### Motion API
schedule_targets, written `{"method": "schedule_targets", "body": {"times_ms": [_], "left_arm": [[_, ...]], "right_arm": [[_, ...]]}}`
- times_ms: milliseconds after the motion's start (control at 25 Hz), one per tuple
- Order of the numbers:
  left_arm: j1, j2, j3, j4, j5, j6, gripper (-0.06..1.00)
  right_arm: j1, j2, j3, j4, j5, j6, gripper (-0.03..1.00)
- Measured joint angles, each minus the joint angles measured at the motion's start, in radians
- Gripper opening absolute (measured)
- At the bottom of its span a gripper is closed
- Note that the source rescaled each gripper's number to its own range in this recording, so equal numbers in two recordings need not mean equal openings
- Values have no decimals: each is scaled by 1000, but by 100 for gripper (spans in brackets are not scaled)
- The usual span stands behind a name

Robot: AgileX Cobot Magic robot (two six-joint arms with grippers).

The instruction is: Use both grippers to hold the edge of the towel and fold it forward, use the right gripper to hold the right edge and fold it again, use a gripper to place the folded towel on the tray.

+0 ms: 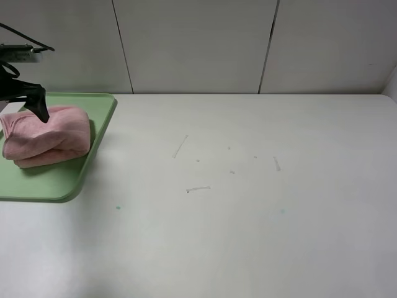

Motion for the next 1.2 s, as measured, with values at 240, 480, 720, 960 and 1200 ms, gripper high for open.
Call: {"method": "schedule_targets", "body": {"times_ms": [240,480,720,960,1200], "left_arm": [[0,-86,15,0,48,-4,100],[0,-229,112,0,58,-9,100],[0,-390,215,-18,66,-11,100],[0,-578,364,-42,81,-13,100],[0,-813,531,-81,65,-13,100]], "right_arm": [[0,0,0,0,0,0,100],[0,0,0,0,0,0,100],[0,0,0,0,0,0,100],[0,0,0,0,0,0,100],[0,0,0,0,0,0,100]]}}
